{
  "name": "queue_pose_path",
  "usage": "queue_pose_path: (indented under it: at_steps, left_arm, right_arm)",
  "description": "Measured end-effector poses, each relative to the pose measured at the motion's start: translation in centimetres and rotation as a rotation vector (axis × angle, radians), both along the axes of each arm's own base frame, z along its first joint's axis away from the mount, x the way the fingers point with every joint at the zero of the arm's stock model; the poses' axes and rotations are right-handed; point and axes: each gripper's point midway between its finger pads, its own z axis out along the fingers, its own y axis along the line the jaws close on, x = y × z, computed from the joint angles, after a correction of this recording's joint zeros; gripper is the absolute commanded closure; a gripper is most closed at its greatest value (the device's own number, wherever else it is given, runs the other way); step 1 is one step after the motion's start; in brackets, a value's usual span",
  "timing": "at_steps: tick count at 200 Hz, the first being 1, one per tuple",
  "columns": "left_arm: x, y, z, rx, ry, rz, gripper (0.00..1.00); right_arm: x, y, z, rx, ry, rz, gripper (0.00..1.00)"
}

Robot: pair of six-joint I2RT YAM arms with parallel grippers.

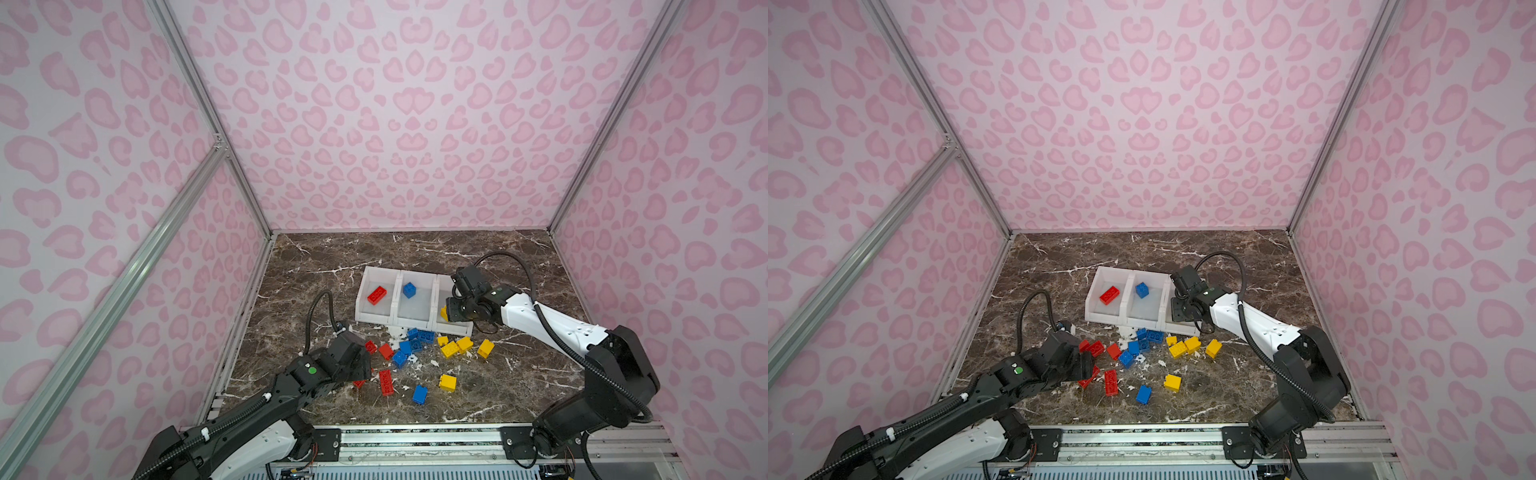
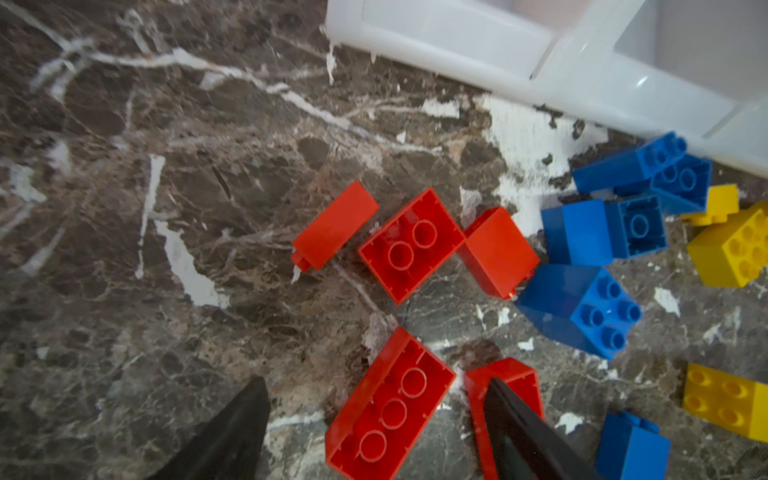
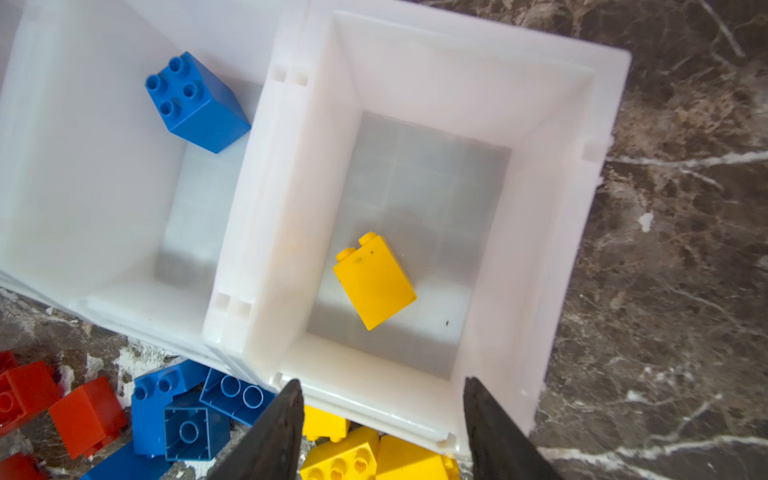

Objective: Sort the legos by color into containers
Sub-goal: 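Grasp another red brick with the left gripper while the right gripper hovers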

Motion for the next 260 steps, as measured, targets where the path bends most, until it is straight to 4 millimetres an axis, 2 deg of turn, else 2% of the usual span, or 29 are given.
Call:
queue_pose_path:
  at_steps: [78, 123, 155, 211, 260]
  left_arm:
    - [-1.5, -1.0, -3.0, 0.084, 0.100, -0.084, 0.28]
    - [-1.6, -1.3, -3.7, 0.122, 0.116, -0.119, 0.48]
    - [-1.6, -1.6, -3.6, 0.122, 0.107, -0.130, 0.56]
    - [-1.4, -1.6, -3.1, 0.116, 0.085, -0.131, 0.61]
    - [-0.1, -3.1, -0.5, 0.057, 0.019, -0.132, 0.62]
  right_arm:
    - [-0.3, 0.2, -0.4, 0.009, 0.001, 0.001, 0.39]
    - [-0.5, 0.1, -0.3, 0.014, -0.002, -0.004, 0.40]
    - [-0.6, 0.0, -0.3, 0.015, -0.001, -0.006, 0.41]
    - [-0.8, 0.1, -0.3, 0.020, -0.003, -0.009, 0.41]
    - [-0.8, 0.1, 0.1, 0.025, -0.011, -0.009, 0.41]
